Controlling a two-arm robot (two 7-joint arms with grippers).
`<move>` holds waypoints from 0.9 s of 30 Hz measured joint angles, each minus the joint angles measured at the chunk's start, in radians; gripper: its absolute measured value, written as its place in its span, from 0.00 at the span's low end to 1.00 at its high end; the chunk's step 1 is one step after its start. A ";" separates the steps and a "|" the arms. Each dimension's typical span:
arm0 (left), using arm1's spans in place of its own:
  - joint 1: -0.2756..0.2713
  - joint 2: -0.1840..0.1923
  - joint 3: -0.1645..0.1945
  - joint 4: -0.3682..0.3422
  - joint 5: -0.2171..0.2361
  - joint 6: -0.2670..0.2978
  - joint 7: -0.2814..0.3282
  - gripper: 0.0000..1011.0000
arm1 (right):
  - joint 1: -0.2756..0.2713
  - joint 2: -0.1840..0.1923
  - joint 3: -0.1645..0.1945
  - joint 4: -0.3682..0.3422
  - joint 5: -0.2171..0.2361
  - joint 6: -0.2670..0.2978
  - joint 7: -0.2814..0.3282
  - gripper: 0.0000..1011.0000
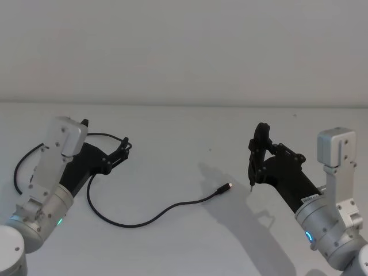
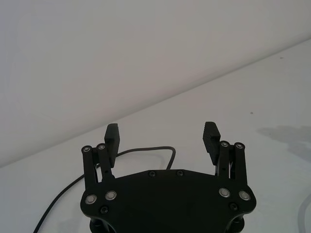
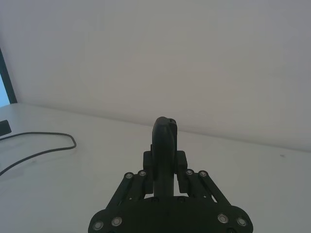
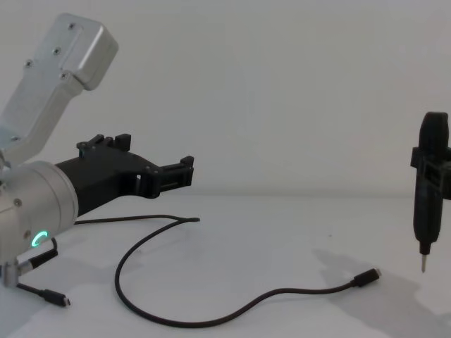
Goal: Pick up the data cable with the one hand.
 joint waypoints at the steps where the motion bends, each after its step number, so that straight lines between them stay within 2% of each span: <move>1: 0.000 0.000 0.000 0.000 0.000 0.000 0.000 0.99 | 0.000 0.000 0.000 0.000 0.000 0.000 0.000 0.27; 27: 0.000 0.000 0.000 0.000 0.000 0.000 0.000 0.99 | 0.000 0.000 0.000 0.000 0.000 0.000 0.000 0.27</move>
